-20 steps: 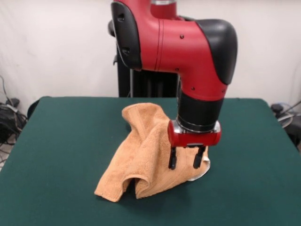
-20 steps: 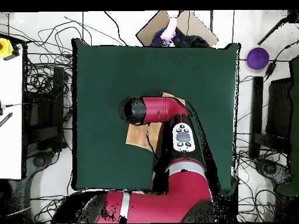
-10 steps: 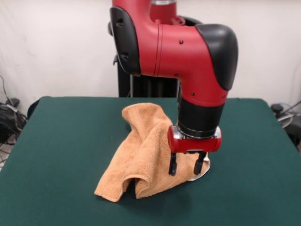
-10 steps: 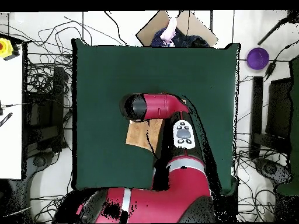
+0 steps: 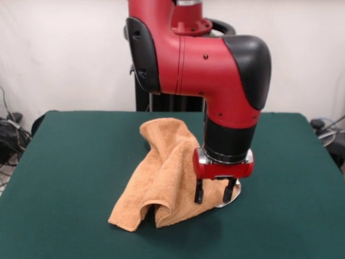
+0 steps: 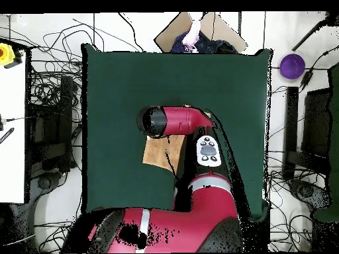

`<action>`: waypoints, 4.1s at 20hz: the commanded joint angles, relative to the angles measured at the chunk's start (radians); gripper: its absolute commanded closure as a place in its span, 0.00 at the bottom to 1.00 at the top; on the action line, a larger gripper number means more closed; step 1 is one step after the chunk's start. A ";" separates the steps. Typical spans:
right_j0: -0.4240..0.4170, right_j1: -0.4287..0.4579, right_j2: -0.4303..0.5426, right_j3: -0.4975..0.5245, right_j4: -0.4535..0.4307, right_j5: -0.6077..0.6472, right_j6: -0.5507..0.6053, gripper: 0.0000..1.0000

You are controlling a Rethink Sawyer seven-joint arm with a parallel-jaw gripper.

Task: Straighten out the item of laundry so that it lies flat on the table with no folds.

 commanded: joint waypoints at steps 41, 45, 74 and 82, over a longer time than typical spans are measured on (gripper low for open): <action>-0.041 0.017 -0.020 -0.031 0.067 0.259 0.170 0.00; -0.029 0.052 -0.036 -0.077 0.066 0.278 0.189 0.00; 0.011 0.192 -0.083 -0.179 0.071 0.224 0.222 0.00; 0.009 0.187 -0.075 -0.172 0.053 0.213 0.196 1.00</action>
